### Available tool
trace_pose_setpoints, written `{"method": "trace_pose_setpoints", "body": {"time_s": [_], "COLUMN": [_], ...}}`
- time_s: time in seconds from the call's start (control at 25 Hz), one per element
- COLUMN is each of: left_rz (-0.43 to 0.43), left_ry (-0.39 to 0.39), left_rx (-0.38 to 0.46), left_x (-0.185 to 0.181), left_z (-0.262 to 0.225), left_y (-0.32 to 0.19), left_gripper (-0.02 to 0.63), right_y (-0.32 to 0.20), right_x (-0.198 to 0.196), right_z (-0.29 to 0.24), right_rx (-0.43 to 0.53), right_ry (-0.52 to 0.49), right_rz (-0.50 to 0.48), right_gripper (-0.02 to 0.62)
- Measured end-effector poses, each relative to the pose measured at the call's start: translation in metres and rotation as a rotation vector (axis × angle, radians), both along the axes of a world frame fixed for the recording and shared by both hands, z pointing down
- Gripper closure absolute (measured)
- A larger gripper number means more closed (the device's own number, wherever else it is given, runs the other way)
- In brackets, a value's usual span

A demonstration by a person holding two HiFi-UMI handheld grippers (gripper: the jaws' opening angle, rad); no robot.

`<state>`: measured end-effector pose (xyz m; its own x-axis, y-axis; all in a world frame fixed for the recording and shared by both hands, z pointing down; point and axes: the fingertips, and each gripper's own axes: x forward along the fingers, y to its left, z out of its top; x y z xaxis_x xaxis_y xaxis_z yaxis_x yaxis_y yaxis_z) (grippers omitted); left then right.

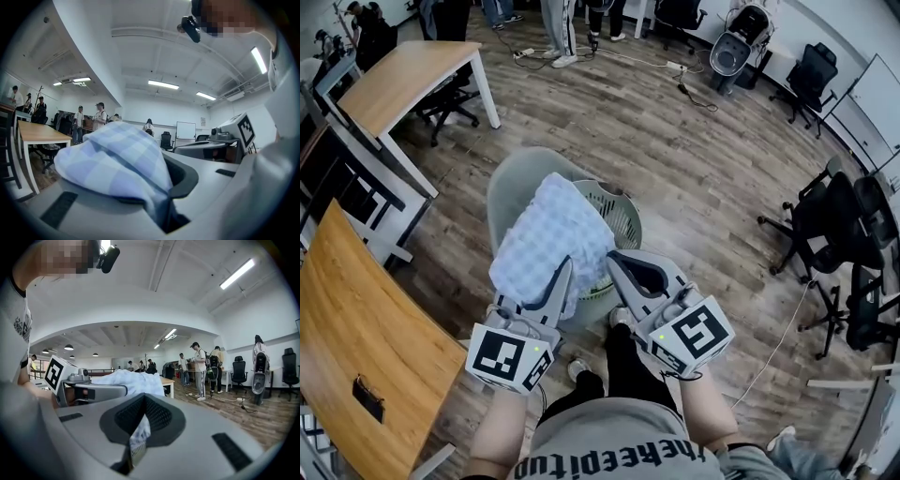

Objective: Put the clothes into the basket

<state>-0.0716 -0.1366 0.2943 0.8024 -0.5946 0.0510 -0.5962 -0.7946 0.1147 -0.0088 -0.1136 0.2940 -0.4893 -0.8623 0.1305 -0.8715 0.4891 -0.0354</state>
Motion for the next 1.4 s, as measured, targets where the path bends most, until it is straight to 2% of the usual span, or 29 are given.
{"method": "trace_pose_setpoints", "body": {"time_s": [0.68,1.4], "left_rz": [-0.080,-0.206], "left_ry": [-0.019,-0.041], "left_rx": [-0.065,-0.154], "left_x": [0.038,0.042], "left_z": [0.022,0.062], "left_y": [-0.065,-0.102], "left_gripper": [0.528,0.528], "right_y": [-0.074,-0.124], "right_x": [0.034,0.042], "right_z": [0.018,0.050], "right_rx": [-0.062,-0.140], "right_ry": [-0.006,-0.017], "right_rz": [-0.098,-0.218], "right_gripper": [0.586,0.586]}}
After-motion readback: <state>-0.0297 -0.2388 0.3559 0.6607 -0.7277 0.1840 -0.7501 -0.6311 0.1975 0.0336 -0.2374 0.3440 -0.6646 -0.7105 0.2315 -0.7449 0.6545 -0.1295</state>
